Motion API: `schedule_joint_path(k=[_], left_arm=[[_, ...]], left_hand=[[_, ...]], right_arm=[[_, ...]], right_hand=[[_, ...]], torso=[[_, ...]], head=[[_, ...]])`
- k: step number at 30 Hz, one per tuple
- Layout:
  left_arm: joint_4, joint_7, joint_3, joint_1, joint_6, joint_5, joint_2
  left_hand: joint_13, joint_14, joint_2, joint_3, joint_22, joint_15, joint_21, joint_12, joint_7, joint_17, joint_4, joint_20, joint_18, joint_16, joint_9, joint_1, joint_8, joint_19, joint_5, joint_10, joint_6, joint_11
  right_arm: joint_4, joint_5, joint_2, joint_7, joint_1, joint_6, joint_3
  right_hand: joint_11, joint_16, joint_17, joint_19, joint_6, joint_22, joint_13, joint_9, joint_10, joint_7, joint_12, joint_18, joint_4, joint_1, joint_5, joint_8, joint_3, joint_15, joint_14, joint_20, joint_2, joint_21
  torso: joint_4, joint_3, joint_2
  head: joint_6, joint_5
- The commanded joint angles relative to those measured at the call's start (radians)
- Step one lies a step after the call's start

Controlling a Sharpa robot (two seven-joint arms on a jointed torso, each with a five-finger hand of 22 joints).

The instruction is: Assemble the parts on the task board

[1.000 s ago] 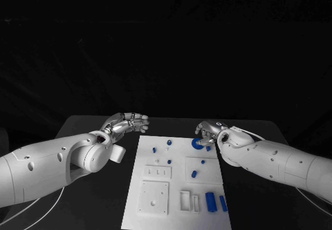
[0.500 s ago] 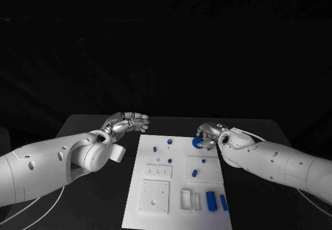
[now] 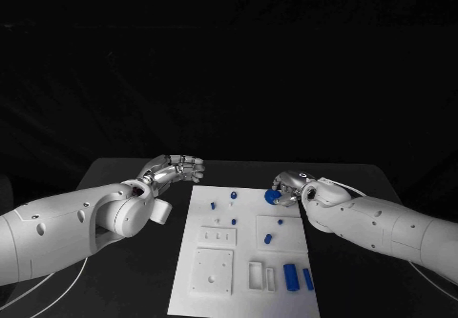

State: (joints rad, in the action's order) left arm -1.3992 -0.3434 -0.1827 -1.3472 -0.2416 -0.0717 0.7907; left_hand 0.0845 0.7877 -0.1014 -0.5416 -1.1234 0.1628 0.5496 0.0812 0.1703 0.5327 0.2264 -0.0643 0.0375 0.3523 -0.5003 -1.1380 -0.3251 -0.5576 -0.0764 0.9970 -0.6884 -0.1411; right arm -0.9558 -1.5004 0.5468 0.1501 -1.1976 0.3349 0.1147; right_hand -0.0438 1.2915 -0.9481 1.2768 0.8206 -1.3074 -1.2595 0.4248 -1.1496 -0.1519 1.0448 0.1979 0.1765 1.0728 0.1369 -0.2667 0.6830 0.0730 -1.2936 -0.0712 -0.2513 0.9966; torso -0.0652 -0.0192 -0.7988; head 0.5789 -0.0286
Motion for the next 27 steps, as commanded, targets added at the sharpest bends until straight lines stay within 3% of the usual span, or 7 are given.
schedule_joint_path(k=[1, 14, 27], left_arm=[[-0.002, -0.009, 0.0, 0.0, 0.016, 0.004, 0.0], [-0.003, -0.006, 0.0, -0.001, 0.014, 0.004, 0.001], [-0.003, -0.004, 0.001, -0.001, 0.016, 0.004, 0.001]], left_hand=[[0.001, 0.007, 0.001, 0.0, 0.001, 0.0, 0.005, -0.005, 0.001, 0.002, 0.007, 0.001, 0.011, -0.005, -0.001, 0.013, 0.003, 0.005, 0.004, 0.002, 0.0, 0.002], [0.001, 0.007, 0.001, 0.0, 0.002, 0.0, 0.005, -0.006, 0.001, 0.002, 0.006, 0.001, 0.011, -0.005, -0.001, 0.015, 0.004, 0.005, 0.004, 0.002, 0.001, 0.002], [0.0, 0.007, 0.001, 0.0, 0.002, 0.0, 0.006, -0.009, 0.005, 0.003, 0.004, 0.002, 0.011, -0.006, -0.001, 0.018, 0.006, 0.005, 0.004, -0.001, 0.003, -0.003]], right_arm=[[0.006, -0.009, -0.002, -0.008, 0.002, -0.022, 0.001], [0.018, 0.014, -0.009, -0.019, 0.002, -0.048, 0.001], [0.026, 0.012, -0.019, -0.012, 0.005, -0.09, 0.002]], right_hand=[[0.001, 0.0, -0.002, -0.003, -0.002, -0.022, 0.001, -0.001, 0.007, -0.006, 0.007, 0.064, -0.006, -0.005, 0.005, 0.006, 0.002, -0.005, 0.0, -0.001, 0.005, 0.007], [0.001, -0.002, -0.007, -0.006, 0.002, -0.022, 0.005, -0.001, 0.01, -0.006, 0.01, 0.064, -0.016, -0.014, 0.016, 0.003, 0.009, -0.005, 0.0, 0.0, 0.013, 0.011], [0.012, -0.006, -0.015, -0.009, 0.028, -0.021, 0.012, 0.004, 0.011, 0.006, 0.016, 0.064, -0.03, -0.035, 0.035, -0.012, 0.01, 0.005, -0.003, 0.001, 0.03, 0.019]], torso=[[-0.0005, -0.001, 0.0], [0.0005, -0.0003, 0.001], [0.0, -0.0006, 0.001]], head=[[-0.003, 0.001], [0.002, 0.004], [0.007, 0.005]])
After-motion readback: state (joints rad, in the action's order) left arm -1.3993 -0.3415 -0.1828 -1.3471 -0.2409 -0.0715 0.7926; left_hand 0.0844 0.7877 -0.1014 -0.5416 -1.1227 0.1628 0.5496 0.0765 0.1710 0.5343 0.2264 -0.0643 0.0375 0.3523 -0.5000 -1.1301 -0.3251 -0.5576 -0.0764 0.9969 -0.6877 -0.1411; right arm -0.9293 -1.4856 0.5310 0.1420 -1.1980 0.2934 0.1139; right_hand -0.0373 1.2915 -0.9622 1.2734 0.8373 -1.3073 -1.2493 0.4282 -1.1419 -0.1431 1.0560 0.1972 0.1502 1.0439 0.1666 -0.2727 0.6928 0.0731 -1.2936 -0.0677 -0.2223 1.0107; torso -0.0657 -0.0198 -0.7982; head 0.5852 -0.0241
